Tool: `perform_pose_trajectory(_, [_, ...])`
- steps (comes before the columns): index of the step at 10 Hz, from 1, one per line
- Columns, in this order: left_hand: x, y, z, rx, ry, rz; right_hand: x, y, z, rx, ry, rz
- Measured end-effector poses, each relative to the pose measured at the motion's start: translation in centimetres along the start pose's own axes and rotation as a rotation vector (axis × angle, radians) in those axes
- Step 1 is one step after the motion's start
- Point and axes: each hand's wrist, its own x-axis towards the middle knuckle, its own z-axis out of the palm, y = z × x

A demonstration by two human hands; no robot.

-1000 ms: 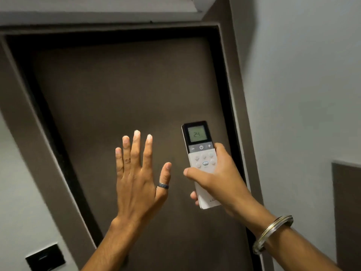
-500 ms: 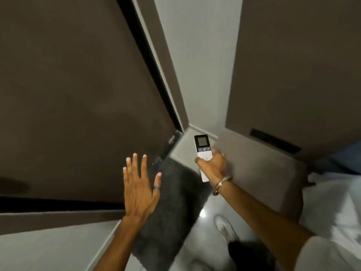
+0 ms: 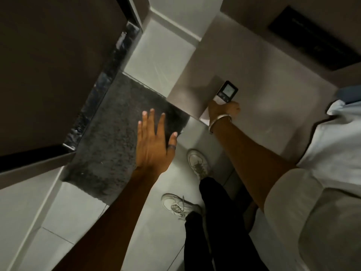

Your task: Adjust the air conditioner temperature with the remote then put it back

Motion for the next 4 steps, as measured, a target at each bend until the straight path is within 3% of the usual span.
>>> perform_pose_trajectory(1, [0.6, -0.1, 1.9, 0.003, -0.004, 0.019, 1.4, 0.3, 1.4, -0.157, 0.071, -0.030])
perform_pose_trajectory(3, [0.4, 0.1, 0.8, 0.018, -0.026, -0.010, 0.6, 0.3, 1.2, -0.243, 0.180, -0.032])
perform_pose_trajectory(4, [-1.7, 1.3, -3.3, 0.023, 0.105, -0.035, -4.1, -0.3, -0.9, -0.312, 0.168, -0.319])
